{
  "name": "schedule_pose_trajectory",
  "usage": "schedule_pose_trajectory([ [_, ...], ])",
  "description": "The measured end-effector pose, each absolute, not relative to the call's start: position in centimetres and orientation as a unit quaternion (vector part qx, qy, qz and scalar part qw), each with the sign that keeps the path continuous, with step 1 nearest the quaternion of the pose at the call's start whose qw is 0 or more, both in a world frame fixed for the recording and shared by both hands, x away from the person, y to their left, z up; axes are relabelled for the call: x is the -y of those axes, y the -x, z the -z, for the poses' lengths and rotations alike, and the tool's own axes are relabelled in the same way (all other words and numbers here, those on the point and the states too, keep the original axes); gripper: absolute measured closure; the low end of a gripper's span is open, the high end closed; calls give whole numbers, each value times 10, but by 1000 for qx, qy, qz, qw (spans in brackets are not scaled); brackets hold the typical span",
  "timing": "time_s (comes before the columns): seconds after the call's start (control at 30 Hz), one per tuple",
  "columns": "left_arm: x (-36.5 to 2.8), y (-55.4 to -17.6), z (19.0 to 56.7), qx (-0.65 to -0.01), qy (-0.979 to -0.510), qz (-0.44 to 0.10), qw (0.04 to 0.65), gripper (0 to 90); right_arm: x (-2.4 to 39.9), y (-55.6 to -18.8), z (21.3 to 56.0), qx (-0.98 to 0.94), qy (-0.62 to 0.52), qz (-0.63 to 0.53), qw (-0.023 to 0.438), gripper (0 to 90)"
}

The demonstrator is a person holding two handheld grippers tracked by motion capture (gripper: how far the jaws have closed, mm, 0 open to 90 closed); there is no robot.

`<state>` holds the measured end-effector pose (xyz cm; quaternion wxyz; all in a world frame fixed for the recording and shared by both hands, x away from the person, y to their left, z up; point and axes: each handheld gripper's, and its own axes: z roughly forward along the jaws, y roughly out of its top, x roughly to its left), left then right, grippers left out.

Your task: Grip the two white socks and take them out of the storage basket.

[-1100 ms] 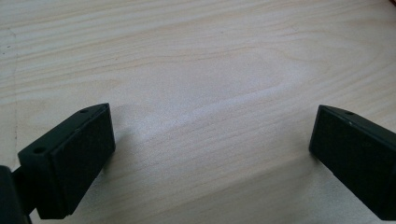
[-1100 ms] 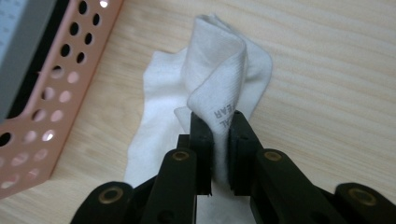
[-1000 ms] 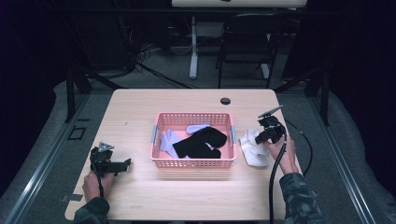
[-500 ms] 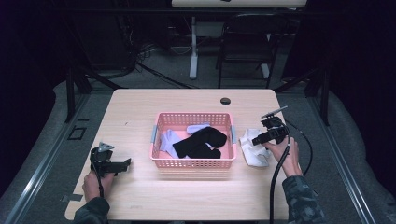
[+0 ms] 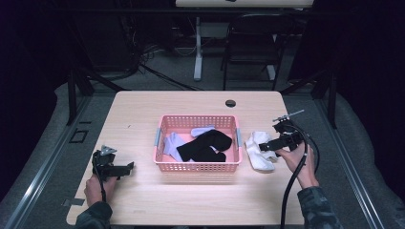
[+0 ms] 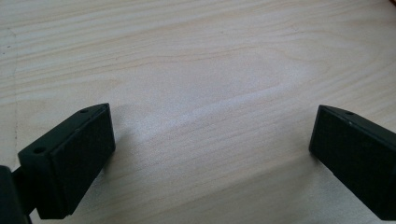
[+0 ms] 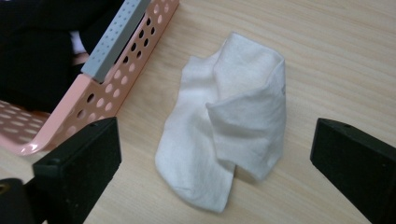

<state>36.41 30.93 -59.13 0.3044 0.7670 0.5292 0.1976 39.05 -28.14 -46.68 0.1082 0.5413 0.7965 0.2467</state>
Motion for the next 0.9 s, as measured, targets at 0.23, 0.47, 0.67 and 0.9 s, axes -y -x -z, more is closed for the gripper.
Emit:
schedule_pose_trajectory([
  [0.23,-309,-364,591,-529,-767,-198,304,0,293,-368,470,-796,-540,-246,121,0],
  [0.47,-309,-364,591,-529,-767,-198,304,0,306,-346,487,-792,-546,-240,127,0],
  [0.67,-309,-364,591,-529,-767,-198,304,0,311,-332,511,-794,-550,-231,118,0],
  [0.9,-309,-364,591,-530,-766,-198,305,0,316,-328,528,-794,-560,-215,99,0],
])
